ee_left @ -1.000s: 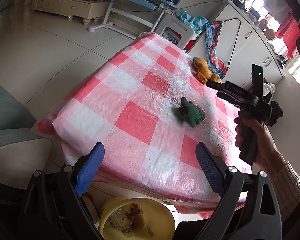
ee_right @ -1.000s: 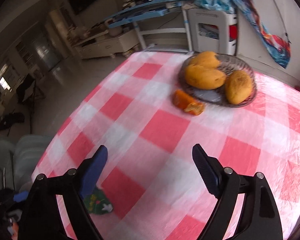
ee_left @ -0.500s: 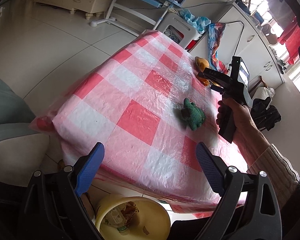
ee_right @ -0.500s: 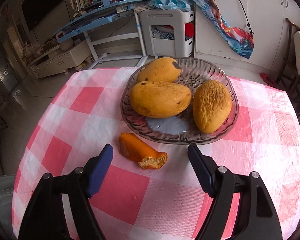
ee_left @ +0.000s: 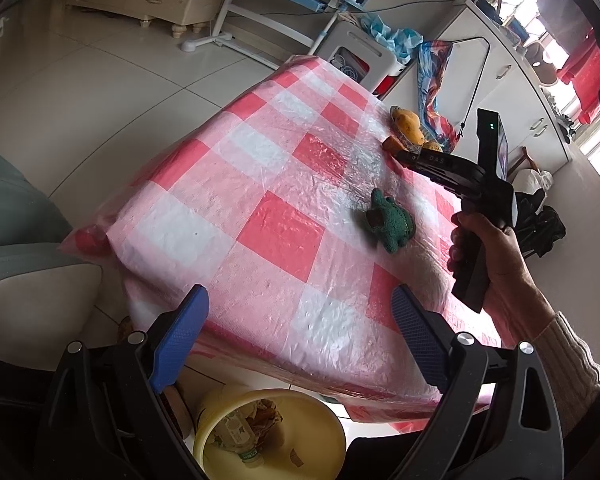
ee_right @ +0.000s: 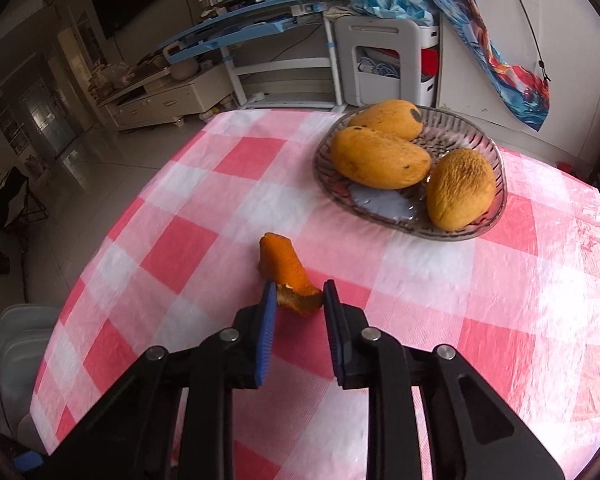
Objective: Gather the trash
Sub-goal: 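Grasp the orange peel with the right tool while the left tool grasps the green plush toy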
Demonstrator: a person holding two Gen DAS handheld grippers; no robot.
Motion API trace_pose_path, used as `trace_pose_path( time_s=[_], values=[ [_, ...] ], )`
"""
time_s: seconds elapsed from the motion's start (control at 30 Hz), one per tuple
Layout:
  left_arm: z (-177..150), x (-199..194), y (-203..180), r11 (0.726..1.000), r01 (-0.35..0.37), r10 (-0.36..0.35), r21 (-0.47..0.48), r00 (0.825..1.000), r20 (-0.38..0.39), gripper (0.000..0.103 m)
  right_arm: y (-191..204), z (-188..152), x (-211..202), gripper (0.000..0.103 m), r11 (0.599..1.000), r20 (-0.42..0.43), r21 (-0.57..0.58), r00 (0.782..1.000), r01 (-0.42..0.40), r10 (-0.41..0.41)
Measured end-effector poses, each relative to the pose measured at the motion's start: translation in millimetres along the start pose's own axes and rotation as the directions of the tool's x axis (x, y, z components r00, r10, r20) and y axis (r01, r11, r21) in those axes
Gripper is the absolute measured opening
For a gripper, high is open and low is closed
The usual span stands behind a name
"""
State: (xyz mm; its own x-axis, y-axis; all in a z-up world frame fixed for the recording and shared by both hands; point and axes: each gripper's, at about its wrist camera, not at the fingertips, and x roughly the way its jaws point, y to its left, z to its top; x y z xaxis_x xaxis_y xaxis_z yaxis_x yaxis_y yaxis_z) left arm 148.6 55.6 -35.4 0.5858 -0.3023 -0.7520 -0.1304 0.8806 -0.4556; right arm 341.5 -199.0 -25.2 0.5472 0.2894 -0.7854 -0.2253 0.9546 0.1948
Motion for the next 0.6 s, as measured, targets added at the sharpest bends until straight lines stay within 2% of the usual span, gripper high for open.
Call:
trace_pose_path(
  time_s=[0.17,0.3,0.33,0.37,0.43,0.53,0.6],
  values=[
    [2,-3,1,1.000,0.004,-0.004,-0.004,1.000,0.007,0.089,13,-22,-18,0.024,0.997,-0.047,-0.066,0.998,-0.041,0.038],
    [2,-4,-1,1.000,0.008,-0.008,0.011,1.000,0.015,0.089,15,-38,-22,0.025,0.995,-0.095,-0.097,0.995,-0.029,0.020],
    [2,-4,-3,1.000,0.009,-0.009,0.021,1.000,0.016,0.089,16,-40,-22,0.031,0.994,-0.093,-0.113,0.996,-0.016,0.005],
    [2,-3,-7,0.999,0.007,-0.007,0.035,1.000,0.017,0.089,18,-42,-21,0.041,0.992,-0.085,-0.128,0.996,-0.005,-0.006],
    [2,-2,-15,0.998,0.001,-0.003,0.066,1.000,0.021,0.089,20,-43,-20,0.047,0.991,-0.062,-0.134,0.998,-0.012,0.004],
    [5,-1,-27,0.995,-0.010,0.006,0.102,0.999,0.035,0.089,24,-42,-15,0.045,0.990,-0.042,-0.138,0.999,-0.028,0.022],
    [9,3,-36,0.993,-0.015,0.010,0.114,0.999,0.047,0.089,27,-44,-13,0.034,0.986,-0.032,-0.166,0.999,-0.026,0.021]
  ],
)
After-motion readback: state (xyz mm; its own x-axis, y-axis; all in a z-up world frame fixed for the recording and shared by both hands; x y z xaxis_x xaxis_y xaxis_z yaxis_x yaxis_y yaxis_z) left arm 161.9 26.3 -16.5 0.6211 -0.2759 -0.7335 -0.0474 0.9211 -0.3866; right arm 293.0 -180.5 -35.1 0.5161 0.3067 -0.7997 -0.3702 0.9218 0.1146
